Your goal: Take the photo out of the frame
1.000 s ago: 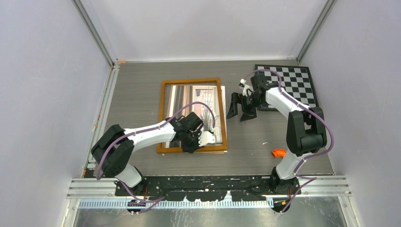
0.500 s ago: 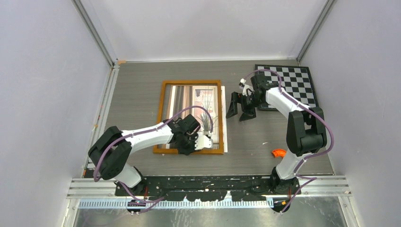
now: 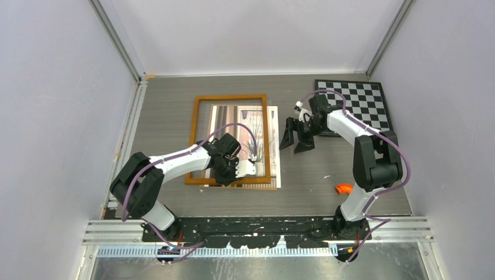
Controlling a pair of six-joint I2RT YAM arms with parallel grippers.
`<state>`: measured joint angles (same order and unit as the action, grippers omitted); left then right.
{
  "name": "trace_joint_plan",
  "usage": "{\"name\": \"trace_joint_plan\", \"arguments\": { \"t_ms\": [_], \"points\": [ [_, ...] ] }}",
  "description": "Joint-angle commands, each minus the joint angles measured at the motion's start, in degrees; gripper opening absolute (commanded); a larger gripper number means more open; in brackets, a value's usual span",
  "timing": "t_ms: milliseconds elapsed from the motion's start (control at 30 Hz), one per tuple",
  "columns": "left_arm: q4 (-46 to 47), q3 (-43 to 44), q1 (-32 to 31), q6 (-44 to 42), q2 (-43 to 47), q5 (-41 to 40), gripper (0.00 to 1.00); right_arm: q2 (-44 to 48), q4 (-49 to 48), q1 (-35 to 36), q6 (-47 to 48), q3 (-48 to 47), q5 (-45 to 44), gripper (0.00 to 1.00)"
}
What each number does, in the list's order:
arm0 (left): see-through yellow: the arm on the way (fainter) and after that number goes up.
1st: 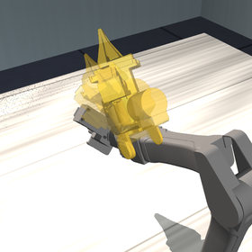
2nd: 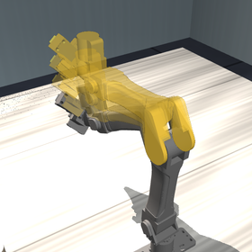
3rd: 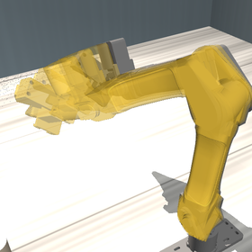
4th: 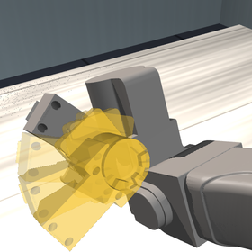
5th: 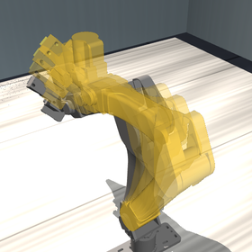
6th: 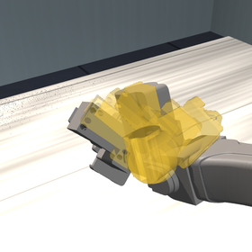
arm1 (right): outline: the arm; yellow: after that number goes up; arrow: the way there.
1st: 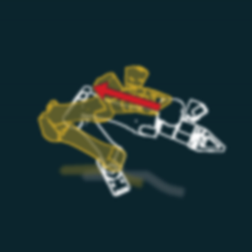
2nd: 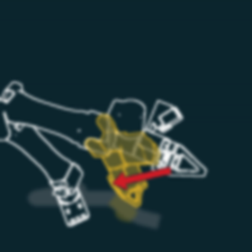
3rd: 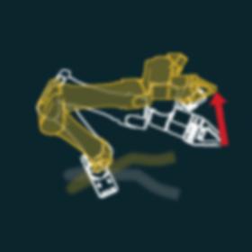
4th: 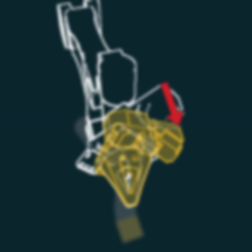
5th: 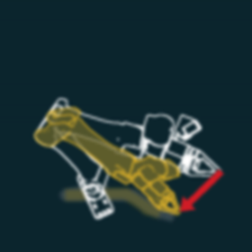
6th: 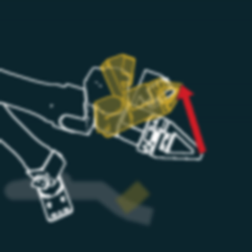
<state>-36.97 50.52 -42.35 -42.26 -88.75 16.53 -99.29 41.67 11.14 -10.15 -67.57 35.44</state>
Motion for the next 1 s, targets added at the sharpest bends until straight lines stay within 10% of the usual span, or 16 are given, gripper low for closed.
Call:
{"name": "trace_joint_plan", "arguments": {
  "t_ms": [0, 333, 967],
  "points": [
    [-4.0, -1.3, 0.7, -2.8, 0.3, -0.2, 0.01, -1.6, -1.7, -0.2, -0.8, -0.3, 2.1, 0.79],
    [-5.4, -2.1, 3.6, -4.8, 0.8, -0.2, 0.01, -6.2, -4.9, -0.1, -4.1, 0.8, 5.4, 0.44],
    [-4.4, -1.5, 3.7, -4.1, -0.1, 0.0, 0.02, -19.1, -12.5, -0.1, -9.9, -1.4, 12.1, 0.35]
  ]
}}
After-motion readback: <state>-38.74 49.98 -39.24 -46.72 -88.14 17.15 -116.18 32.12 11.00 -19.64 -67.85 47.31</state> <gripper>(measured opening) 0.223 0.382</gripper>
